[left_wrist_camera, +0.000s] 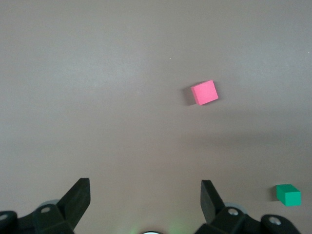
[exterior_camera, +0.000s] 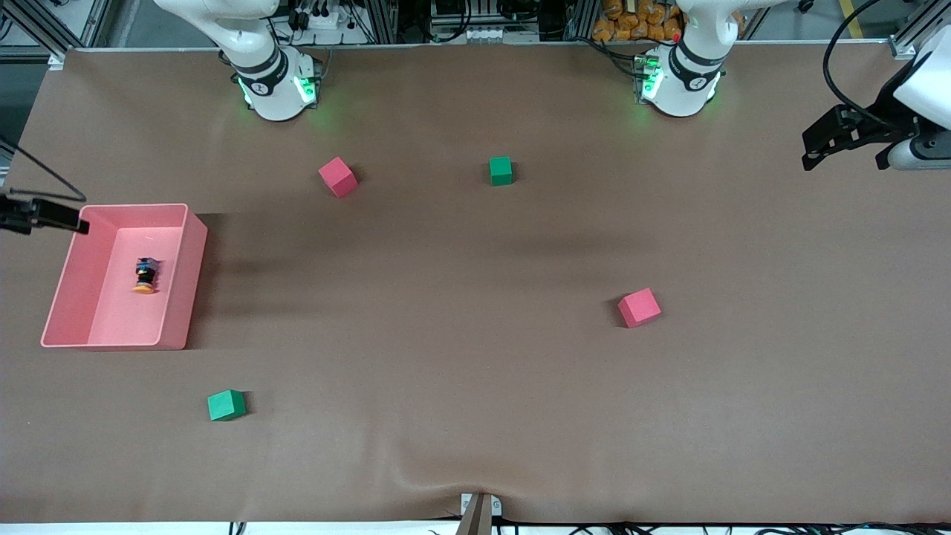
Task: Place and upright button with both arms
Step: 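Reach the right gripper into the pink bin toward the yellow button, then close the right gripper around the yellow button's base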
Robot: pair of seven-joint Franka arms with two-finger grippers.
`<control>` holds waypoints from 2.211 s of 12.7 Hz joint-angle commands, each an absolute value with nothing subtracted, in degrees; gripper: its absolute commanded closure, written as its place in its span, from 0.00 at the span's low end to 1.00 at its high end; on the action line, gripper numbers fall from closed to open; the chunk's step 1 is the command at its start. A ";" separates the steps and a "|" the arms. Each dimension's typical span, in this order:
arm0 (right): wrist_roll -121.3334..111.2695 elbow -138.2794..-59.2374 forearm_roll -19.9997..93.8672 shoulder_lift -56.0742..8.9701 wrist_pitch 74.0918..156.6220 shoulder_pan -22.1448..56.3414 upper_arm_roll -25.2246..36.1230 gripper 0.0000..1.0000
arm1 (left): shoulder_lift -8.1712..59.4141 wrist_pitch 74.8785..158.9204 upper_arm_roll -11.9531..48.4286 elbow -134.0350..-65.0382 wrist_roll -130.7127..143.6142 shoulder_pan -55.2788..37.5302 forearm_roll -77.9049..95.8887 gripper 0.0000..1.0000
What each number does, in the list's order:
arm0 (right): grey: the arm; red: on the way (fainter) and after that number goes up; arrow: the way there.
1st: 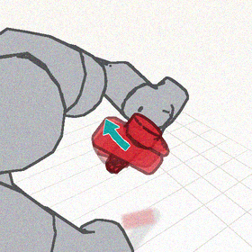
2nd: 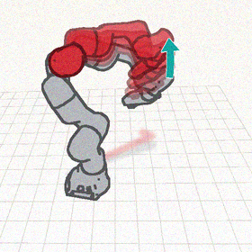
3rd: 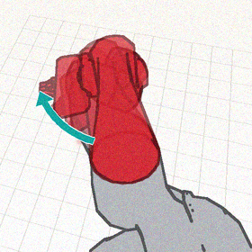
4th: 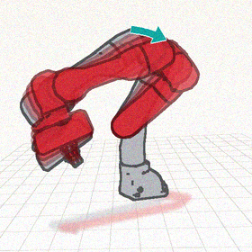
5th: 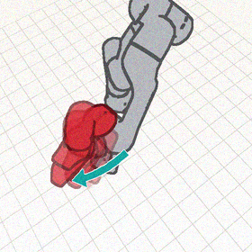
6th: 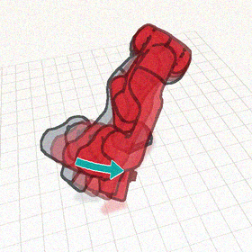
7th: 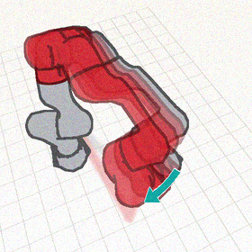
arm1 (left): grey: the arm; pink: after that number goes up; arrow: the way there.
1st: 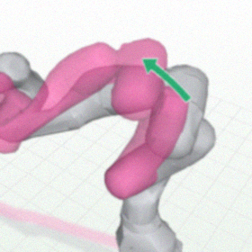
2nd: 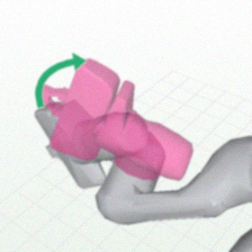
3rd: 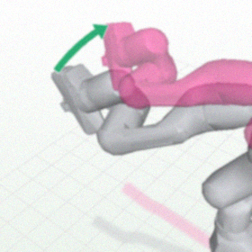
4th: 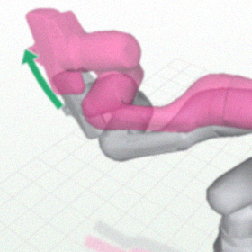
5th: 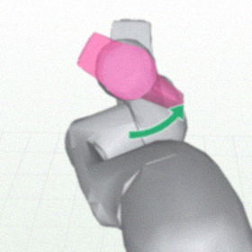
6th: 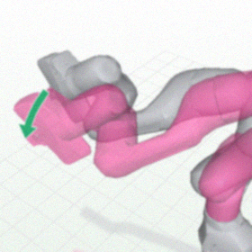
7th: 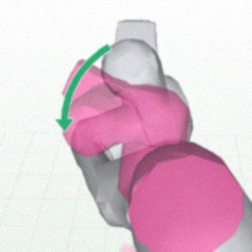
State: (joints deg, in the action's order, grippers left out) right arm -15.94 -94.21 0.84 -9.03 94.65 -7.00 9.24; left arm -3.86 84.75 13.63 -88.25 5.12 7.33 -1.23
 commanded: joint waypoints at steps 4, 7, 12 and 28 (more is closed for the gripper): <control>-21.97 -108.62 0.53 -12.02 112.21 -12.47 8.70 0.00 | -3.34 83.76 13.27 -87.10 3.60 9.22 -0.70 0.00; -27.49 -108.90 0.70 -18.17 118.28 -15.46 8.61 0.00 | -3.34 83.85 13.36 -86.75 3.69 9.23 -0.62 0.00; -31.46 -113.71 1.41 -22.94 130.22 -17.75 8.44 0.00 | -2.99 84.11 13.45 -86.84 4.48 8.96 -0.18 0.00; -38.32 -110.15 9.49 -31.20 130.45 -18.72 8.35 1.00 | -2.20 84.99 13.54 -86.66 4.57 9.23 -0.09 0.00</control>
State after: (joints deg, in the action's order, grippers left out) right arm -35.92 -113.19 8.06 -30.97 133.71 -18.05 8.69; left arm -3.27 85.00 13.21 -88.08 4.72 8.83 -0.85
